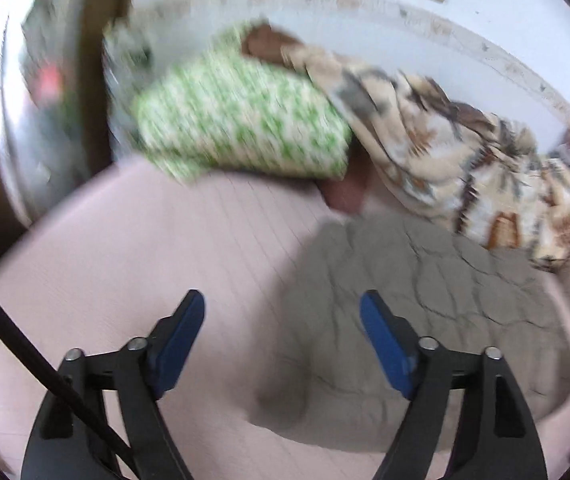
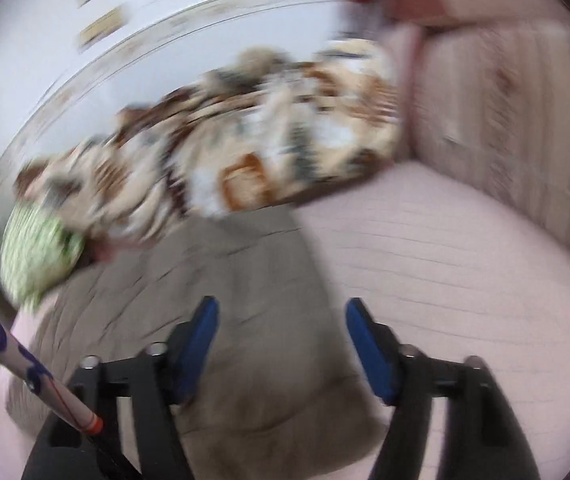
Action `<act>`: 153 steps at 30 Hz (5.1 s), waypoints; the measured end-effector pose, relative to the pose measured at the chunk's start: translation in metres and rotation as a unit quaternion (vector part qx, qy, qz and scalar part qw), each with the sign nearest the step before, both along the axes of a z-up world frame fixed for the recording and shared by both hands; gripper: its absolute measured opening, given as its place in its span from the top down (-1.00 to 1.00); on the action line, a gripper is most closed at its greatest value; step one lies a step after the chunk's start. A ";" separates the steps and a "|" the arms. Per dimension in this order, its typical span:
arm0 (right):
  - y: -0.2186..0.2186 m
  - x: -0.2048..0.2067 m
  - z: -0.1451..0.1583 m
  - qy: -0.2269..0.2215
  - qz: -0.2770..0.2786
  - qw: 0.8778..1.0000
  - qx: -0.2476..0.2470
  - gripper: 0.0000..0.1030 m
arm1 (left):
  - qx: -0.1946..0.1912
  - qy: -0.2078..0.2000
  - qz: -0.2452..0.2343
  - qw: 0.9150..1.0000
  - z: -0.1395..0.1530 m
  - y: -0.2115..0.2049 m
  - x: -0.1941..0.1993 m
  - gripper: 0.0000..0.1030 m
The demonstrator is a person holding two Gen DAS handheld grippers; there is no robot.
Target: Fold large clothes
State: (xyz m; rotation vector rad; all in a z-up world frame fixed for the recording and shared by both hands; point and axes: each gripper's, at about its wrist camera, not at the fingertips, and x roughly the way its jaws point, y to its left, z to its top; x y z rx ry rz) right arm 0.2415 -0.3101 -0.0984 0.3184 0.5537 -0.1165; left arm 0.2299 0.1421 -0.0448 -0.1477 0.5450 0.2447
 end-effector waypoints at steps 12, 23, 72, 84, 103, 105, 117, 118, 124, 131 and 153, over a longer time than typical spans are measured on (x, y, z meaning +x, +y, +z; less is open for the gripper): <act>0.030 0.023 -0.044 0.070 -0.009 0.994 -0.087 -0.26 | 0.041 -0.039 -0.008 0.998 0.016 -0.016 -0.028 -0.92; 0.058 -0.040 -0.002 0.015 -0.028 0.996 -0.086 -0.54 | -0.027 -0.016 -0.046 0.998 0.017 -0.040 -0.071 -0.92; 0.155 -0.244 -0.062 0.099 0.030 0.985 -0.136 -0.63 | -0.009 0.121 -0.083 0.989 -0.035 -0.114 -0.257 -0.92; 0.154 -0.241 -0.067 0.117 0.020 0.983 -0.142 -0.65 | -0.010 0.126 -0.092 0.988 -0.039 -0.121 -0.259 -0.92; 0.163 -0.239 -0.071 0.122 0.024 0.979 -0.160 -0.67 | -0.009 0.144 -0.085 0.986 -0.051 -0.121 -0.254 -0.92; 0.163 -0.238 -0.072 0.124 0.023 0.979 -0.161 -0.67 | -0.009 0.146 -0.084 0.986 -0.052 -0.121 -0.253 -0.92; 0.167 -0.236 -0.076 0.128 0.026 0.977 -0.167 -0.68 | -0.010 0.158 -0.081 0.984 -0.061 -0.120 -0.251 -0.92; 0.168 -0.237 -0.076 0.127 0.027 0.977 -0.168 -0.68 | -0.010 0.159 -0.081 0.984 -0.061 -0.120 -0.251 -0.92; 0.170 -0.236 -0.077 0.127 0.029 0.976 -0.173 -0.68 | -0.010 0.164 -0.080 0.983 -0.064 -0.120 -0.249 -0.92; 0.173 -0.237 -0.077 0.125 0.032 0.976 -0.178 -0.68 | -0.009 0.169 -0.079 0.982 -0.067 -0.120 -0.247 -0.92; 0.182 -0.238 -0.079 0.116 0.040 0.974 -0.188 -0.70 | -0.013 0.180 -0.077 0.981 -0.077 -0.120 -0.246 -0.92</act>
